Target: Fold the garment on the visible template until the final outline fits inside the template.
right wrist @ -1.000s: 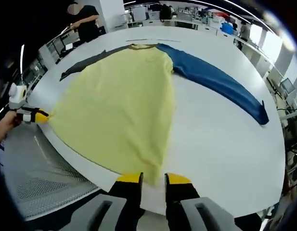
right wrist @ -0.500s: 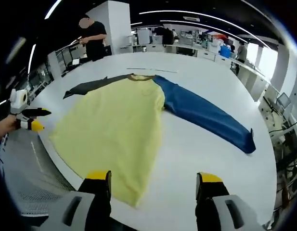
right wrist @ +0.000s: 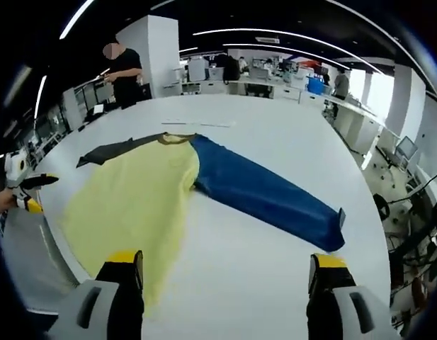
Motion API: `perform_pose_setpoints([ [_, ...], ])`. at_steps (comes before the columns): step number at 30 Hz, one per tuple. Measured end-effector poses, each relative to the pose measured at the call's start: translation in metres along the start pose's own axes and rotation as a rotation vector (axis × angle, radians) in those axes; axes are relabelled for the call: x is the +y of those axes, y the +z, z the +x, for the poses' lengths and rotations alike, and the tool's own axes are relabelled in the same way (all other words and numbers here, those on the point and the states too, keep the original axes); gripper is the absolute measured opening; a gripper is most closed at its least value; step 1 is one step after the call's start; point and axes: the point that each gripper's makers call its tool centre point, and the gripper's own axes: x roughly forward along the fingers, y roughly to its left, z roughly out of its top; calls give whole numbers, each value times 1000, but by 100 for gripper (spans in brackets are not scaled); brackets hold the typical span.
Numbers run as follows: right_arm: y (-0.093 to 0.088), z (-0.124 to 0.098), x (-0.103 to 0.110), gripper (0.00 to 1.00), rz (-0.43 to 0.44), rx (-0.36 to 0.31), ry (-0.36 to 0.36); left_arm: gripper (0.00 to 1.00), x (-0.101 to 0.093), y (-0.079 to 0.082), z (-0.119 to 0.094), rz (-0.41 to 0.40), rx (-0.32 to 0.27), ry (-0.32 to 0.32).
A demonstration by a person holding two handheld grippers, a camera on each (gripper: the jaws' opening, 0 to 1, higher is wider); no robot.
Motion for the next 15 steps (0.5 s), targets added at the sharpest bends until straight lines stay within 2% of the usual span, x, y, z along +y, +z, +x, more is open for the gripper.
perform_pose_setpoints([
  [2,-1,-1,-6,99,11,9,-3,98,-2,4,0,2,-17,-10],
  [4,-4,2,-25,99,37,35,-36,99,-4,8,0,15,-36,-25],
  [8,-9,4,-44,99,12,65,-89,99,-3,6,3,8,-26,-29],
  [11,-6,5,-60,99,35,49,-119,99,-5,10,2,12,-42,-34],
  [15,-6,9,-84,92,79,60,-158,99,-5,14,2,11,-61,-38],
])
